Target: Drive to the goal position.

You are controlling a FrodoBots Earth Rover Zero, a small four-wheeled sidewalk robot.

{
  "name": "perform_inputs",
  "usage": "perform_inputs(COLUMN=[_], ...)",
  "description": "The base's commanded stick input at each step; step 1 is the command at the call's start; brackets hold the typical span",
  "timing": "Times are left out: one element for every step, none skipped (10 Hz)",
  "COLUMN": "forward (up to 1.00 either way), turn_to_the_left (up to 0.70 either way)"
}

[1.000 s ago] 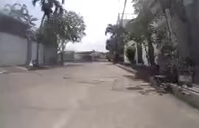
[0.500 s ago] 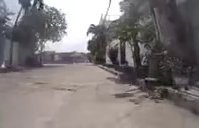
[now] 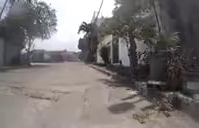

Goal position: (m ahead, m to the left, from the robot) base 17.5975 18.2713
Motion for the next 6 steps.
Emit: perform_inputs(forward=[1.00, 1.00, 1.00, 1.00, 1.00, 1.00], turn_to_the_left=[0.00, 0.00, 0.00, 0.00, 0.00, 0.00])
